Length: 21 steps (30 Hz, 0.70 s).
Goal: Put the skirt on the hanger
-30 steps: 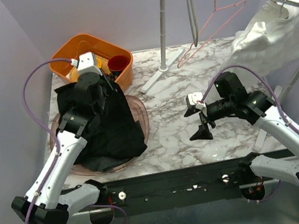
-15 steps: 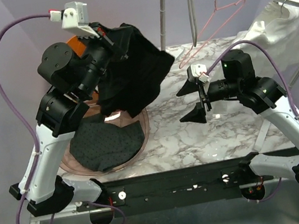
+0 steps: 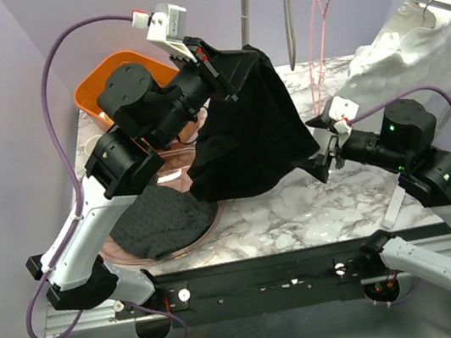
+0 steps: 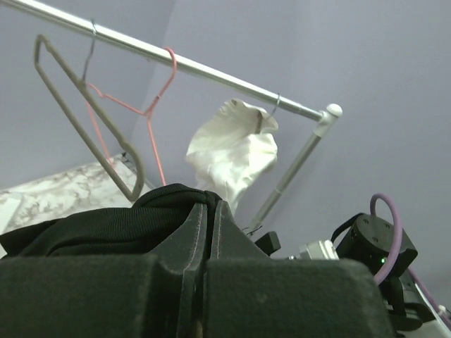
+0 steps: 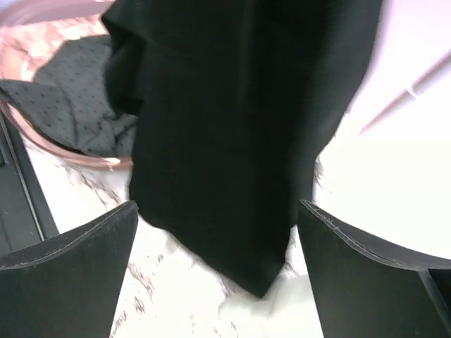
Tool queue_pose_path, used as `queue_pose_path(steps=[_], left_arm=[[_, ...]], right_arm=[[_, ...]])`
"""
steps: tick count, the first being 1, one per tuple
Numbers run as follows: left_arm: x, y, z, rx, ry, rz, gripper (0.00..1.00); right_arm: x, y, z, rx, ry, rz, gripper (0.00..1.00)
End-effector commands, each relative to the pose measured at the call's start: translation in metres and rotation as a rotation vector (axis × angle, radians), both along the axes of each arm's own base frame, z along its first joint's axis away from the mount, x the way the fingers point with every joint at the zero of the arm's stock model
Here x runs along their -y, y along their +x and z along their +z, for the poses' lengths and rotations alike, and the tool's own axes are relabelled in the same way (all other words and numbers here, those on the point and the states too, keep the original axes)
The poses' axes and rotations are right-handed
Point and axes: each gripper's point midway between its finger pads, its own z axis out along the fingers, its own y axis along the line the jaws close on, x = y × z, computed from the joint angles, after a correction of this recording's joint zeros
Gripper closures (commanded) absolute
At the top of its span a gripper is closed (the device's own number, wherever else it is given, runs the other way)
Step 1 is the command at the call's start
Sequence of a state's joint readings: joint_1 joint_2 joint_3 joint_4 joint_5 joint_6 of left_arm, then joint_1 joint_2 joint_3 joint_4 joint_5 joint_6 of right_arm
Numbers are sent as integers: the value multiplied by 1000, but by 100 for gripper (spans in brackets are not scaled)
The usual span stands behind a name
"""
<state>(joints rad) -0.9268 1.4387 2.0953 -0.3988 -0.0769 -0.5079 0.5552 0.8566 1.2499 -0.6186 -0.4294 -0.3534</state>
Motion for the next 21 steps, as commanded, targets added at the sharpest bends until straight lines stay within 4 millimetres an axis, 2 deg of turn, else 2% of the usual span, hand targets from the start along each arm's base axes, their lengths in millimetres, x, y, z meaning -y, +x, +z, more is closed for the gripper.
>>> queue_pose_path(steps=[1, 2, 4, 5, 6, 7, 8, 9, 10, 11, 12, 15, 18, 19, 21], left_arm=[[-4, -37, 20, 27, -116, -141, 100], [-5, -40, 7, 7, -103, -149, 100], [-8, -43, -2, -7, -111, -154, 100], [-10, -45, -15, -24, -95, -156, 100], [-11, -47, -20, -32, -91, -161, 100], [-15, -52, -20, -37, -102, -171, 100], [-11, -51, -33, -57, -84, -177, 100], [-13, -53, -36, -63, -87, -182, 100], [-18, -58, -34, -59, -102, -193, 100], [-17, -57, -44, -72, -89, -191, 100], [-19, -58, -46, -75, -92, -187, 100], [-28, -59, -56, -77, -92, -160, 100], [-41, -53, -65, -73, -75, -91, 100], [-43, -51, -68, -72, -68, -75, 100], [-48, -47, -72, -56, -48, -38, 100]], right_arm=[[18, -10, -26, -20, -73, -35, 0], [17, -18, -30, -12, -89, 10, 0], [10, -37, -37, -24, -72, 104, 0], [6, -43, -43, -21, -82, 159, 0], [1, -47, -61, -61, -99, 200, 0], [-7, -53, -65, -77, -81, 264, 0], [-12, -55, -72, -96, -81, 302, 0], [-16, -57, -84, -126, -91, 335, 0], [-22, -57, -89, -155, -85, 366, 2], [-25, -59, -93, -179, -84, 391, 4], [-27, -61, -96, -192, -88, 419, 7], [-31, -74, -105, -252, -86, 501, 25], [-23, -83, -109, -262, -128, 512, 68], [-18, -85, -113, -278, -150, 493, 99], [-5, -77, -106, -212, -193, 402, 99]])
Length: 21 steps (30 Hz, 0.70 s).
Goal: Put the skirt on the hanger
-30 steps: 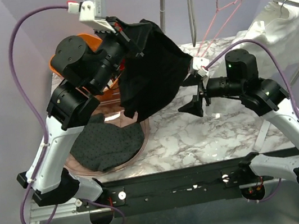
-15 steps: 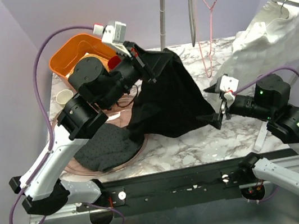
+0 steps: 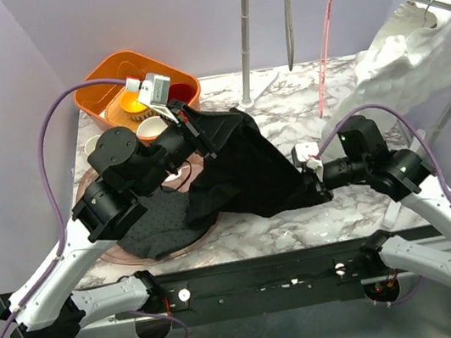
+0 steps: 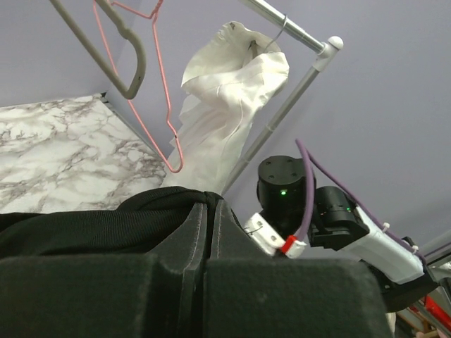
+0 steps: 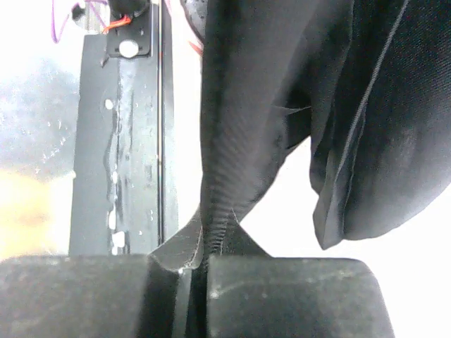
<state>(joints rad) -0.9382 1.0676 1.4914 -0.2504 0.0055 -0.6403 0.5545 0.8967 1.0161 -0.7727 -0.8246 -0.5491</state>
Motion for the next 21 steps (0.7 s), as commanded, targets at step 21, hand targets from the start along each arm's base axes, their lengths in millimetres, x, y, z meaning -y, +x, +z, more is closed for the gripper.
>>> queue_pose_path(steps=[21], left_arm=[[13, 0, 6, 137, 11, -39, 100]], right_arm=[[124, -14, 84, 399, -114, -523, 99]])
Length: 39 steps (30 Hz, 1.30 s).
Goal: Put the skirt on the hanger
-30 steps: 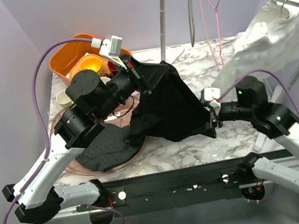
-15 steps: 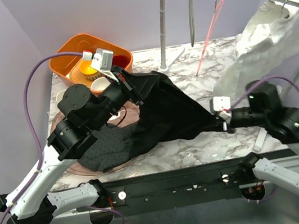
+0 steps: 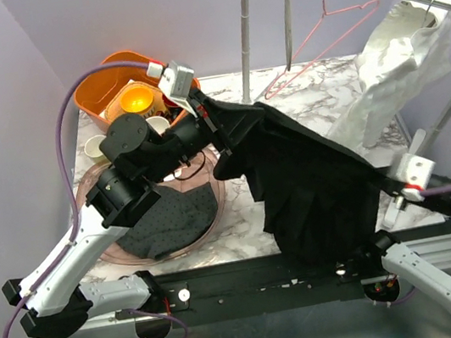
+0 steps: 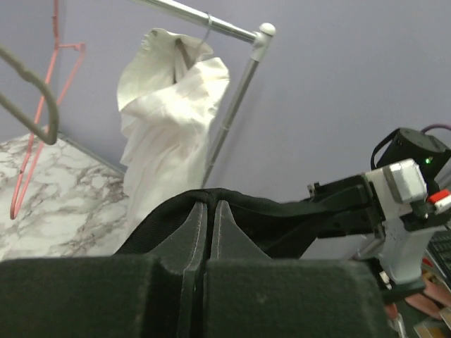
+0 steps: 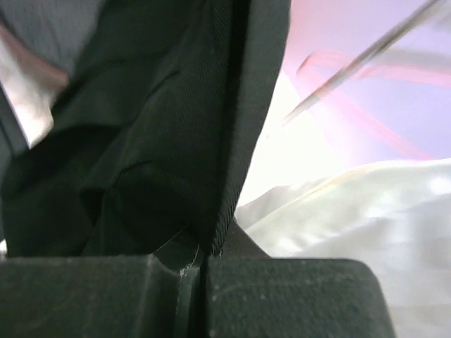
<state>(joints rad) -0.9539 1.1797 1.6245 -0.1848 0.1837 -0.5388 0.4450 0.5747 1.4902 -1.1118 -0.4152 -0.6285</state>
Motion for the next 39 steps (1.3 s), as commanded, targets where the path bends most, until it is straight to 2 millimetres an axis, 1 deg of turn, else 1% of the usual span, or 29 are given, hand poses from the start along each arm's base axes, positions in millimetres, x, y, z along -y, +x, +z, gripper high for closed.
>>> queue_pose_path(steps=[1, 2, 3, 4, 5, 6, 7, 8, 10, 11, 14, 15, 16, 18, 19, 20, 23, 24, 25, 26, 27, 28, 30, 31, 33, 34, 36, 38, 39], left_arm=[[-20, 21, -44, -55, 16, 153, 100], [-21, 25, -78, -96, 52, 175, 100], [-24, 35, -97, -127, 67, 232, 100], [-25, 38, -114, -164, 81, 247, 100], [-25, 42, -152, -203, 130, 267, 100], [-27, 47, -171, -228, 150, 295, 100], [-28, 49, -191, -272, 168, 307, 100], [-28, 52, -228, -311, 216, 319, 100], [-32, 55, -262, -371, 257, 341, 100], [-33, 55, -293, -428, 287, 349, 100], [-35, 55, -334, -512, 310, 344, 100], [-34, 54, -341, -524, 316, 339, 100], [-34, 55, -347, -541, 317, 343, 100], [-31, 55, -359, -555, 337, 332, 100], [-29, 55, -362, -560, 342, 330, 100], [-26, 56, -366, -566, 351, 325, 100], [-22, 60, -372, -560, 380, 318, 100], [-18, 59, -370, -555, 382, 299, 100], [-16, 59, -371, -549, 395, 287, 100], [-14, 58, -373, -546, 406, 274, 100], [-9, 54, -370, -542, 409, 235, 100], [-8, 52, -368, -535, 411, 217, 100], [-6, 48, -364, -508, 420, 185, 100], [-5, 45, -361, -498, 421, 161, 100], [-7, 42, -351, -466, 413, 146, 100], [-8, 41, -348, -456, 410, 142, 100], [-13, 39, -336, -421, 400, 144, 98], [-19, 37, -330, -401, 404, 151, 97], [-21, 37, -329, -392, 409, 152, 92]], right_arm=[[1, 36, -80, -183, -91, -103, 99], [3, 43, -91, -196, -106, -131, 100], [4, 53, -116, -247, -135, -160, 100], [5, 63, -120, -235, -137, -189, 99], [11, 72, -129, -236, -157, -239, 99], [12, 77, -147, -263, -187, -256, 99], [12, 83, -153, -261, -198, -265, 99], [12, 84, -160, -270, -213, -262, 99], [8, 83, -181, -309, -252, -229, 99], [2, 77, -188, -332, -258, -174, 99], [-13, 58, -219, -420, -305, -23, 95], [-15, 53, -228, -435, -330, 21, 93], [-15, 47, -237, -473, -349, 48, 84], [-21, 36, -238, -517, -362, 121, 66], [-20, 27, -237, -558, -371, 142, 52], [-26, 24, -212, -524, -335, 177, 50], [-35, 9, -171, -501, -275, 248, 39], [-37, 9, -141, -436, -230, 246, 35], [-39, 8, -128, -413, -211, 255, 27], [-43, 6, -114, -389, -186, 272, 25], [-45, 6, -100, -381, -154, 265, 21], [-49, 13, -77, -336, -118, 258, 17], [-57, 21, -53, -352, -41, 233, 17], [-64, 37, -29, -306, 7, 216, 17], [-72, 55, -9, -345, 88, 164, 17], [-77, 67, 12, -305, 144, 146, 17], [-85, 97, 31, -354, 238, 62, 17], [-91, 120, 60, -309, 320, 24, 17], [-94, 144, 58, -355, 371, -55, 16]])
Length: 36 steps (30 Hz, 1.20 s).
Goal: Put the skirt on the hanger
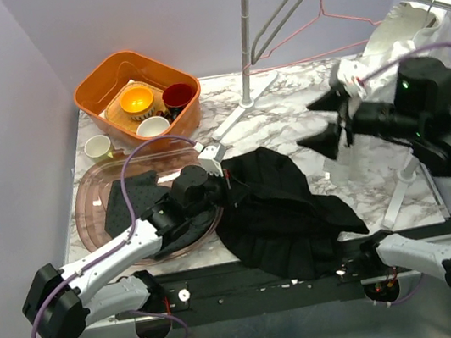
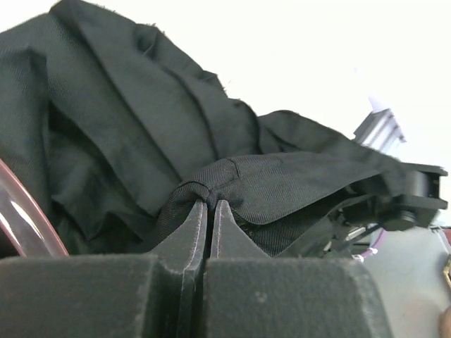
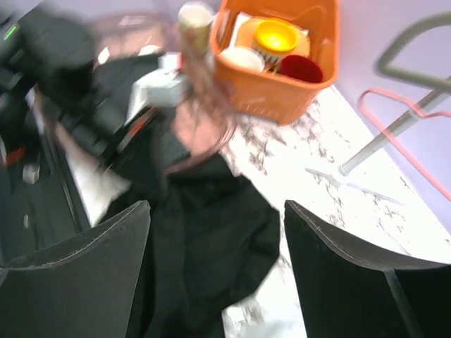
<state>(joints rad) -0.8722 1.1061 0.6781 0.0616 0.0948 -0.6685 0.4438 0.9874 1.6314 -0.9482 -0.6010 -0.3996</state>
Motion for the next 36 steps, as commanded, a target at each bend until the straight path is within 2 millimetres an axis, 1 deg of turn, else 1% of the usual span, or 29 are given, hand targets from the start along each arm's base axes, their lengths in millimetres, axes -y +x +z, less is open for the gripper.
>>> queue_pose_path(steps=[1, 2, 3, 4, 5, 6, 7, 8, 9, 10, 13, 14, 18, 19, 20, 21, 22, 25, 26, 28, 30, 32, 34, 35, 36], left_arm=[[-8, -3, 32, 96, -17, -38, 92], [-11, -2, 32, 97, -12, -28, 92], [-13, -3, 27, 91, -5, -25, 91], [-14, -4, 25, 86, -5, -24, 91], [-16, -4, 25, 86, -9, -22, 91], [-18, -4, 19, 78, -5, -16, 91], [-19, -5, 17, 71, -10, -11, 91], [-19, -5, 20, 79, -24, -8, 91], [-21, -5, 17, 78, -23, -5, 91], [-21, -5, 16, 76, -26, -4, 91], [-20, -4, 12, 70, -35, -5, 91], [-19, -4, 12, 68, -41, -5, 91], [-18, -5, 7, 59, -48, -8, 91], [-18, -5, 5, 57, -46, -8, 91], [-18, -5, 6, 58, -49, -7, 91], [-19, -6, 3, 54, -44, -6, 91], [-19, -6, 4, 52, -49, -4, 91], [-20, -6, 3, 52, -53, 2, 92], [-20, -6, 3, 50, -54, 1, 92], [-20, -6, 3, 47, -58, 1, 92], [-21, -6, 2, 44, -56, 3, 92], [-21, -7, 2, 44, -58, 3, 92], [-21, -6, 3, 46, -59, 3, 92], [-21, -7, 3, 45, -58, 1, 92], [-21, -7, 3, 46, -59, 3, 92]], right_arm=[[-17, 76, 55, -55, 260, -244, 0], [-16, 87, 61, -55, 288, -296, 0], [-11, 113, 62, -85, 331, -416, 0], [-12, 124, 71, -67, 371, -456, 0], [-11, 135, 71, -74, 393, -495, 0], [1, 150, 71, -104, 458, -619, 0], [2, 168, 65, -119, 477, -682, 0], [5, 175, 62, -135, 495, -727, 0], [13, 185, 60, -162, 546, -818, 0], [12, 195, 52, -181, 551, -847, 0], [17, 209, 46, -216, 607, -935, 1], [17, 216, 40, -232, 617, -962, 2], [26, 238, 33, -233, 666, -1087, 7], [27, 244, 31, -226, 662, -1106, 13], [27, 246, 36, -220, 675, -1112, 14], [25, 253, 31, -218, 664, -1121, 15], [25, 256, 31, -215, 674, -1124, 17], [23, 266, 27, -236, 686, -1155, 20], [22, 268, 25, -237, 684, -1163, 24], [23, 272, 22, -243, 685, -1189, 28], [25, 274, 20, -248, 695, -1207, 38], [27, 274, 15, -263, 699, -1225, 54], [27, 273, 15, -267, 705, -1229, 57], [28, 273, 15, -269, 709, -1233, 63], [30, 273, 14, -272, 715, -1241, 66]])
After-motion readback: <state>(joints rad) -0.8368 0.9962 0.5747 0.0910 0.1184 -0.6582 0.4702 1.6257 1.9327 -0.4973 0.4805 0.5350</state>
